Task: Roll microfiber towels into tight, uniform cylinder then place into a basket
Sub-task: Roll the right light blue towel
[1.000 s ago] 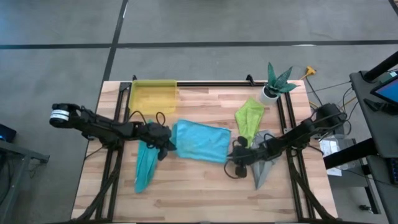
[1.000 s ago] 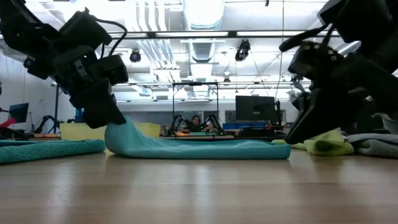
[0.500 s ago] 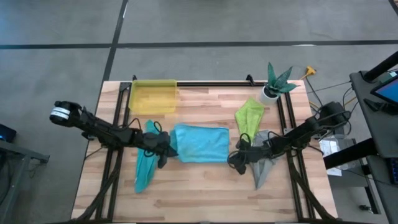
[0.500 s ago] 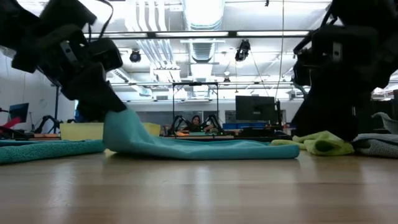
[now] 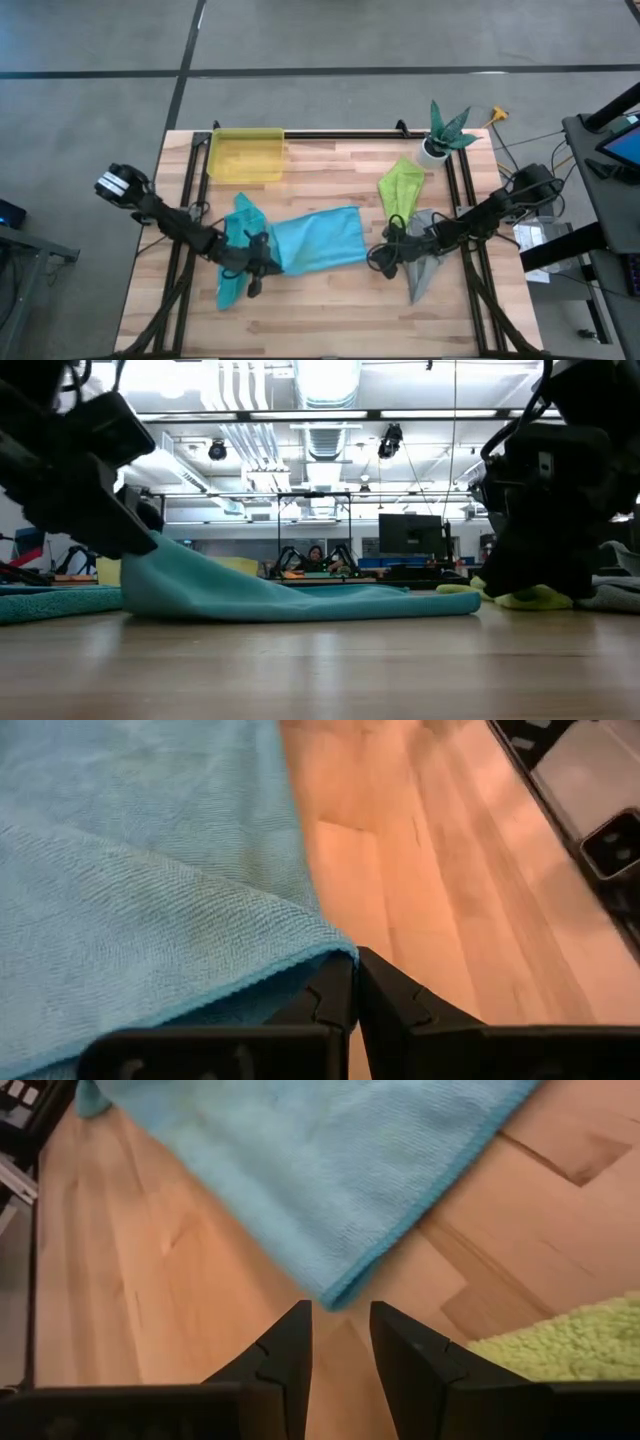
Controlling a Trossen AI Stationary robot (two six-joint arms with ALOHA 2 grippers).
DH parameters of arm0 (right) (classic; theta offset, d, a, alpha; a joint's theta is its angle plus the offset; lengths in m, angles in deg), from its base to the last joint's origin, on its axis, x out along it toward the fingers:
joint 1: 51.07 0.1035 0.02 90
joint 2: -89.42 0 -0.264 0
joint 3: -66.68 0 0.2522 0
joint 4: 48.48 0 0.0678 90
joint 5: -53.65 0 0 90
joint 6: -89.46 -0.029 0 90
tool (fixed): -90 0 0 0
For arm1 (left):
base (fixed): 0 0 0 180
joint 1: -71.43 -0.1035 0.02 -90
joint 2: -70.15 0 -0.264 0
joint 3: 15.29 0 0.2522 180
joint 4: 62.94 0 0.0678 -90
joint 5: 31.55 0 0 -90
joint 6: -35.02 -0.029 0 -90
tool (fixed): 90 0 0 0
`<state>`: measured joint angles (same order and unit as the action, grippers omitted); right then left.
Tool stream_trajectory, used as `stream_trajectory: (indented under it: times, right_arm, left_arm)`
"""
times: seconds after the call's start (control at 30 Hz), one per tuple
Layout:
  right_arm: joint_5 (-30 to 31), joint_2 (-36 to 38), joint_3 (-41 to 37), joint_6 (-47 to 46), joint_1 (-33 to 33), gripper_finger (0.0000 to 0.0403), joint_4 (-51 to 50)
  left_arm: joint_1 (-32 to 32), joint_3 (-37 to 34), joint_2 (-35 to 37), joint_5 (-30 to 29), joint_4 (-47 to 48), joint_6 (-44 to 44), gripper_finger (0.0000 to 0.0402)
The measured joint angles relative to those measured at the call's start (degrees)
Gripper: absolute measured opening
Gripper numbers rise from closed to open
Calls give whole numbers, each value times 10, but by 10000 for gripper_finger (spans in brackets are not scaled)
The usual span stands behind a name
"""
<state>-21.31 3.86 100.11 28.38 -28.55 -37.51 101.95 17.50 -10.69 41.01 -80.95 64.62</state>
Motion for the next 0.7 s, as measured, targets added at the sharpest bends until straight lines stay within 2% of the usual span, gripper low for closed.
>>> stream_trajectory:
  times: [0.13,0.3,0.7]
  right_arm:
    - [0,0,-1,0,0,100,1]
    - [0,0,9,0,1,100,2]
    - [-8,0,14,-11,-14,102,-5]
  left_arm:
    - [10,1,-27,-28,-3,18,0]
    - [22,1,-50,-35,-9,46,0]
    - [33,1,-51,-45,-8,43,0]
